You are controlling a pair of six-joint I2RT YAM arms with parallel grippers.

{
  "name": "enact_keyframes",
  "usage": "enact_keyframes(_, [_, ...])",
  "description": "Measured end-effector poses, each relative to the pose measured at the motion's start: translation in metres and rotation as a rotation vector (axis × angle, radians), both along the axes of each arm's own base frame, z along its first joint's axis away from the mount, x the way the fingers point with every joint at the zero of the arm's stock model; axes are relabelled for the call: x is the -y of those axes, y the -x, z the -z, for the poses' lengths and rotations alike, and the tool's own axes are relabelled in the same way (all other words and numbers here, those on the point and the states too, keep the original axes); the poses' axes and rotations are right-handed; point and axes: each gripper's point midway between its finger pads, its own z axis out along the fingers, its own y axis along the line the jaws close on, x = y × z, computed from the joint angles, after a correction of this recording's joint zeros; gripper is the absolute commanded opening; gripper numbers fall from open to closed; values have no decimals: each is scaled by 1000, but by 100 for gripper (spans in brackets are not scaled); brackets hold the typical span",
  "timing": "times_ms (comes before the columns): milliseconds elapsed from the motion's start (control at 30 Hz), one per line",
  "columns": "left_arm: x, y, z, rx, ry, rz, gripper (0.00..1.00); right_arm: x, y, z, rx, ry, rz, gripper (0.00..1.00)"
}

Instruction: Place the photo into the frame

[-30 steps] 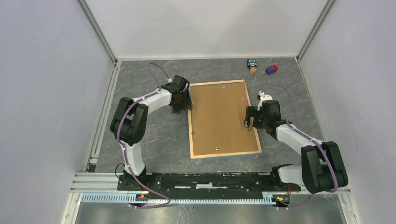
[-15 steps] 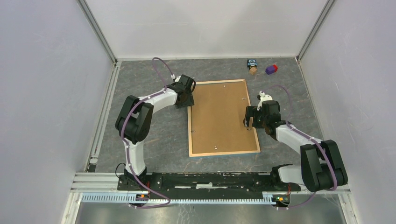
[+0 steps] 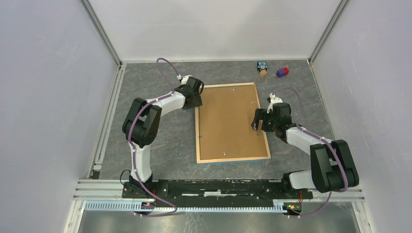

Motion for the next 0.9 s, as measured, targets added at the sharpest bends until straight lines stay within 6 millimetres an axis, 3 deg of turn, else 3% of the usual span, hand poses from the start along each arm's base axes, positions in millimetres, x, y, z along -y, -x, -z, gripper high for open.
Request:
enact_keyframes(167, [1,-7,-1,24,-8,11,75,-4,-5,2,-10,-13,-12,91])
enact_keyframes(367, [15,-15,-11,46,-50,59,99,-6,-9,2,2,-24,-17,91])
enact_keyframes(567, [16,-3,-26,24,-94,92,100,-6,-11,2,9,-24,-17,91])
enact_keyframes(733, [8,23,-57,1,-56,112,100,-6,-11,2,13,-25,-17,92])
enact_keyframes(800, [4,50,-67,-17,1,121,100,-6,-11,2,18,-25,-17,92])
enact_keyframes(900, [-5,105,-71,-61,90,114,99,-6,-10,2,27,-27,-16,92])
